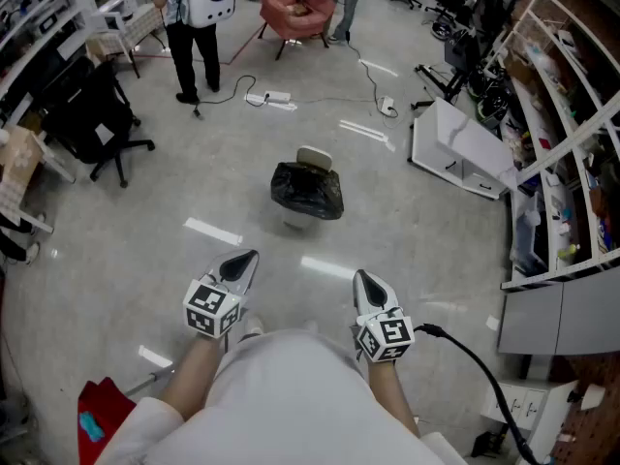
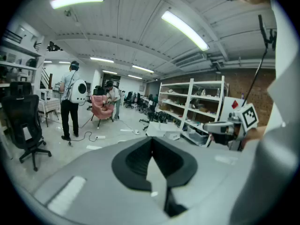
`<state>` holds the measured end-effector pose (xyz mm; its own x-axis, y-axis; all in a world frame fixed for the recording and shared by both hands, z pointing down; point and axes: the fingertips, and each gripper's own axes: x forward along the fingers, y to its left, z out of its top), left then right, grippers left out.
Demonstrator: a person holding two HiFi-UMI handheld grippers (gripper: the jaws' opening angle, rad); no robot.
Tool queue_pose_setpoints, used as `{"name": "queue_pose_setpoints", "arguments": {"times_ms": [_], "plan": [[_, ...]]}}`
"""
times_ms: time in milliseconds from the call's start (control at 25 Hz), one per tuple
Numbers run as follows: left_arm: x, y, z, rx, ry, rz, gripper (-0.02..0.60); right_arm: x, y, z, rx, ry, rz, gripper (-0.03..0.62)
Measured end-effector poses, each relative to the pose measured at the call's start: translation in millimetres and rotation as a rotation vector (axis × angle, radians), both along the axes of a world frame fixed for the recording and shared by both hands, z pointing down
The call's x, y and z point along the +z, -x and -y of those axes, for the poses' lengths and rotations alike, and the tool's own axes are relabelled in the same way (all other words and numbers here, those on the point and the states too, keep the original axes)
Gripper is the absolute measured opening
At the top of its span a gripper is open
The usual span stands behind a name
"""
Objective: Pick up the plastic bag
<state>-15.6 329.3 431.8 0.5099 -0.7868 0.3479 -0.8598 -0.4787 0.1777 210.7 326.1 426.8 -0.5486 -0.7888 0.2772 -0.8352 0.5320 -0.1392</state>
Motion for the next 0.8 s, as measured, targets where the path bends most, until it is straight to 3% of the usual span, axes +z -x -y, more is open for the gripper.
{"name": "queue_pose_setpoints", "arguments": {"times_ms": [800], "plan": [[15.1, 19.4, -10.3, 0.017, 0.031, 0.001, 0.003, 9.2, 23.2, -11.7, 0.001, 0.031, 0.001, 0.0]]}}
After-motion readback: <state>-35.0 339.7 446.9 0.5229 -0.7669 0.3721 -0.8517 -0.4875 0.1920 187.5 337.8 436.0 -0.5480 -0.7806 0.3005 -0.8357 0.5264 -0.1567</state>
